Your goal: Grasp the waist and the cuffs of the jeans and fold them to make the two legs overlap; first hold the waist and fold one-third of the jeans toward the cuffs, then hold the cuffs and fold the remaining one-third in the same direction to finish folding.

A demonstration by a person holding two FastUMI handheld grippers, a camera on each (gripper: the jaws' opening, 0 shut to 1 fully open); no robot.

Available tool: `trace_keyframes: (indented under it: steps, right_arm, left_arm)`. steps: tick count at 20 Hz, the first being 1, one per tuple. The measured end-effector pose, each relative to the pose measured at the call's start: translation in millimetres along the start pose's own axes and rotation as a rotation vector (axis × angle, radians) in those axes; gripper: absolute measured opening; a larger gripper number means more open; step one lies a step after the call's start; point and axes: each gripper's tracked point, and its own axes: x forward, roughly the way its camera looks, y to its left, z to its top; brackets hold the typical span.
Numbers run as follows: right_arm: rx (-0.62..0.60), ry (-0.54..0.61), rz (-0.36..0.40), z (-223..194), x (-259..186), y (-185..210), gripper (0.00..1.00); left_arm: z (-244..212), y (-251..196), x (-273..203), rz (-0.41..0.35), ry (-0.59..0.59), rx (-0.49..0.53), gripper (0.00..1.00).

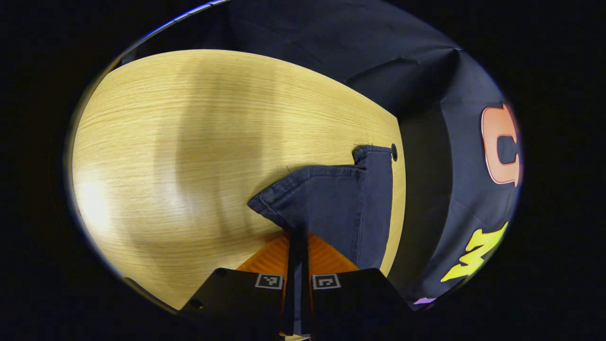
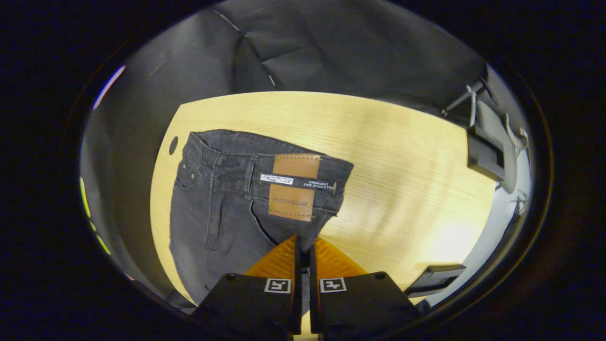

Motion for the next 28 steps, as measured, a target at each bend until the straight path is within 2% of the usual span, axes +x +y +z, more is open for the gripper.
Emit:
trace_keyframes:
  steps: [1,3,5,9,16,18,21,28]
  right_arm:
    - [-0.001,0.006,0.011,0,-2,0,0.08]
    - [-0.014,0.015,0.029,0,-5,2,0.01]
    - [-0.015,0.022,0.058,1,-11,4,0.00]
    - [-0.003,0.031,0.160,3,-37,13,0.01]
    - [-0.053,0.035,0.361,9,-103,94,0.00]
    - [-0.078,0.042,0.401,14,-112,120,0.00]
    - [-0.103,0.053,0.419,27,-108,154,0.00]
    - [-0.100,0.090,0.450,58,-55,226,0.00]
  left_arm:
    - [-1,-1,-4,0.006,0.001,-0.005,0.07]
    - [-1,-1,-11,0.021,0.007,-0.002,0.06]
    - [-3,-7,-20,0.026,0.015,0.007,0.05]
    - [0,-37,-42,-0.024,-0.017,-0.028,0.04]
    - [9,-97,-72,-0.114,0.014,-0.114,0.04]
    - [17,-115,-67,-0.122,0.023,-0.112,0.04]
    - [26,-143,-48,-0.113,0.041,-0.155,0.04]
    - [44,-191,30,-0.045,0.094,-0.256,0.04]
